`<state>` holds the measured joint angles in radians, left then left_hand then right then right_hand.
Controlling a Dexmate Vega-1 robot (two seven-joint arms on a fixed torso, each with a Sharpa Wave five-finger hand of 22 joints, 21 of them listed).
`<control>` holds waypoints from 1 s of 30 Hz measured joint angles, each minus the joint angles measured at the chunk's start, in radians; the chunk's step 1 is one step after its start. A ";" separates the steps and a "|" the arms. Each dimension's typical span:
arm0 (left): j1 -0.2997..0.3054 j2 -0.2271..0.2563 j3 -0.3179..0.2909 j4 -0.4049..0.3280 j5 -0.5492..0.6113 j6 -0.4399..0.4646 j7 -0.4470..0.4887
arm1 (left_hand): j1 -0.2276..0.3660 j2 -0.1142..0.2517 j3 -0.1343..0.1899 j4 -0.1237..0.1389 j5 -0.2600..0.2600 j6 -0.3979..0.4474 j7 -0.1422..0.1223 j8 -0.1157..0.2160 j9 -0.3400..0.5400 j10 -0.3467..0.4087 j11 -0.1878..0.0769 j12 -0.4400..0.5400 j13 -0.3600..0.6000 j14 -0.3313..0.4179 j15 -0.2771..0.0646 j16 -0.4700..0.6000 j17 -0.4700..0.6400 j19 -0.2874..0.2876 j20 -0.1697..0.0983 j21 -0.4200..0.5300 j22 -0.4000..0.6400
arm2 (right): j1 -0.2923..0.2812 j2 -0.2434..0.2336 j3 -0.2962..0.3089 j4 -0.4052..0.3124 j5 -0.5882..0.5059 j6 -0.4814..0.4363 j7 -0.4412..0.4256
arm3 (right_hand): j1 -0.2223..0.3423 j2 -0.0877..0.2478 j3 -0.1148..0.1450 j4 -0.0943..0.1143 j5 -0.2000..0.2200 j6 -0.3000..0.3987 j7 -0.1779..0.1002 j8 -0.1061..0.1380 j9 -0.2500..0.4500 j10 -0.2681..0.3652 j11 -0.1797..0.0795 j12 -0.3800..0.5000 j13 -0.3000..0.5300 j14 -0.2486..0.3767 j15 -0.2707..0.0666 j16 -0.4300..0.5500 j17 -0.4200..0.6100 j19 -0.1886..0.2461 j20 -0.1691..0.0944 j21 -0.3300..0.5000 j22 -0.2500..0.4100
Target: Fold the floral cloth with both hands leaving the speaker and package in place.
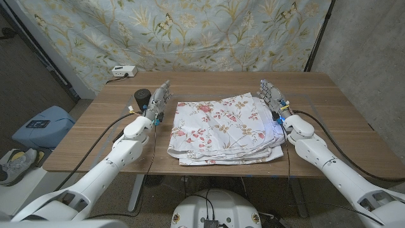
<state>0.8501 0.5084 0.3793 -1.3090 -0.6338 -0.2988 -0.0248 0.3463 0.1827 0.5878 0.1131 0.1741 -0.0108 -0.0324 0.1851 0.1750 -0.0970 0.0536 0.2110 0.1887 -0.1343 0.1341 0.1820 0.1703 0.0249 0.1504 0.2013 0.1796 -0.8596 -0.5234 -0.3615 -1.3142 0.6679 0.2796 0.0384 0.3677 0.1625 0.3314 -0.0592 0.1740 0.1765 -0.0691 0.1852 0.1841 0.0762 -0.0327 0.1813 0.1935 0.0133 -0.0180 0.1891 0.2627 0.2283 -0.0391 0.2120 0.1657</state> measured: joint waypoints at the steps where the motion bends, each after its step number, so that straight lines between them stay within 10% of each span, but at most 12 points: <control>1: 0.002 0.000 0.001 -0.003 0.003 -0.002 0.003 | 0.000 0.000 0.000 0.000 0.000 0.000 0.000 0.000 0.000 0.000 0.000 0.000 0.000 0.000 0.000 0.000 0.000 0.000 0.000 0.000 0.000 | -0.002 -0.002 0.001 -0.002 0.003 -0.002 0.003 | 0.000 0.000 0.000 0.000 0.000 0.000 0.000 0.000 0.000 0.002 0.002 0.000 0.000 0.000 0.000 0.000 0.000 0.003 0.003 0.000 0.000; 30: 0.050 0.073 0.000 -0.130 0.044 0.020 0.023 | 0.024 -0.013 0.013 -0.045 0.004 0.020 -0.012 0.000 0.000 0.012 -0.004 0.004 0.000 0.004 -0.004 0.000 -0.003 0.004 -0.004 0.000 0.000 | -0.018 -0.032 0.004 -0.035 0.004 -0.021 0.019 | 0.008 -0.003 0.008 -0.008 0.000 0.002 0.009 0.000 0.000 -0.007 0.022 0.000 0.000 -0.004 0.004 0.000 -0.012 0.003 0.003 0.000 0.000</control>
<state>0.9003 0.5811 0.3797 -1.4390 -0.5897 -0.2788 -0.0018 0.3703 0.1698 0.6012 0.0684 0.1779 0.0091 -0.0446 0.1847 0.1747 -0.0850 0.0495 0.2149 0.1884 -0.1303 0.1303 0.1820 0.1675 0.0287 0.1464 0.2013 0.1794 -0.8773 -0.5554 -0.3570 -1.3494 0.6723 0.2584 0.0569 0.3755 0.1596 0.3396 -0.0676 0.1739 0.1786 -0.0605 0.1851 0.1839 0.0687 -0.0110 0.1811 0.1934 0.0092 -0.0140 0.1890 0.2507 0.2315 -0.0357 0.2120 0.1655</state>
